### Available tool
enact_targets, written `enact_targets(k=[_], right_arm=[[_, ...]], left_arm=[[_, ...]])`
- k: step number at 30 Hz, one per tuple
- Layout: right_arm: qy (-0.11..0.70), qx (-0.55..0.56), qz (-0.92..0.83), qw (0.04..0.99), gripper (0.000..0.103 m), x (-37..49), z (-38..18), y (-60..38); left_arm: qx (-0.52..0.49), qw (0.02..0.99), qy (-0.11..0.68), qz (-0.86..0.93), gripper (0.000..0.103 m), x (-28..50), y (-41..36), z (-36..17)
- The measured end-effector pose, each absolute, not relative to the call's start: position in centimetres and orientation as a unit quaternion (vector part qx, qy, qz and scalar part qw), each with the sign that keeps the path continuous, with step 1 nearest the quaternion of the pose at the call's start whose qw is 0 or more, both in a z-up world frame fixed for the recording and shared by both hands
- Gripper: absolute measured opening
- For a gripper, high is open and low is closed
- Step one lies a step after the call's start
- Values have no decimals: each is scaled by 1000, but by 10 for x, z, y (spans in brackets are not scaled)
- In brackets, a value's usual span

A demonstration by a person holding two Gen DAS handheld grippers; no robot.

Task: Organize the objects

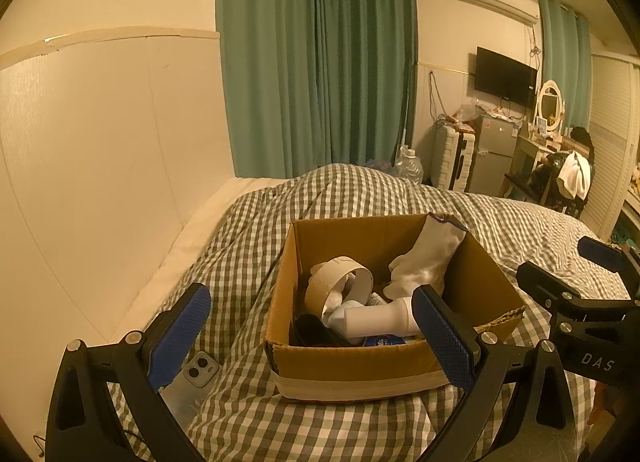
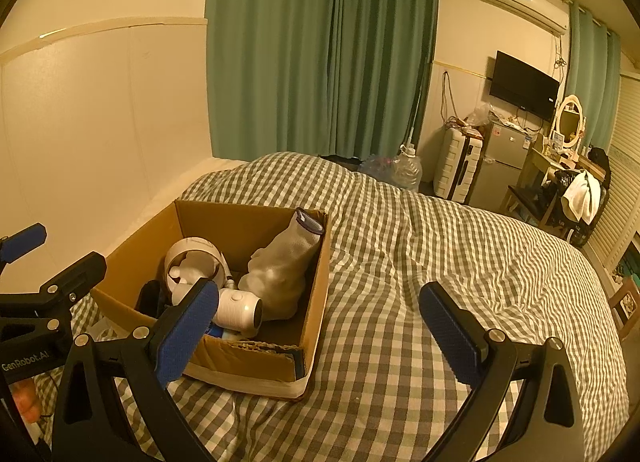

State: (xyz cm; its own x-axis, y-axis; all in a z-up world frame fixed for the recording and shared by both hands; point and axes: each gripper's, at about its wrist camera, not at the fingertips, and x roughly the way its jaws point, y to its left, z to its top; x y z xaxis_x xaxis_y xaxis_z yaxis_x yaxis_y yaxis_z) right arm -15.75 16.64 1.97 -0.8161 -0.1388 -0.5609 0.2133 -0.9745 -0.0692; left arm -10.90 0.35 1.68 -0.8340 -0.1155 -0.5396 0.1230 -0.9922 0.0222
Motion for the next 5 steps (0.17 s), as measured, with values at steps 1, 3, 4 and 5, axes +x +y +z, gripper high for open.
enact_targets(k=[1,3,4,5], right_arm=[[64,289,-951,92,101,-158,20,167],[64,289,-951,92,101,-157,19,167],[63,290,-951,93,101,-157,19,168],[63,291,-950,92,101,-157,19,168]], left_arm=[[281,61,6,-958,103,-109,4,17],[278,60,4,-959,103,-109,3,17],[277,60,4,-959,103,-109,4,17],[276,59,4,-959,103,-109,4,17]])
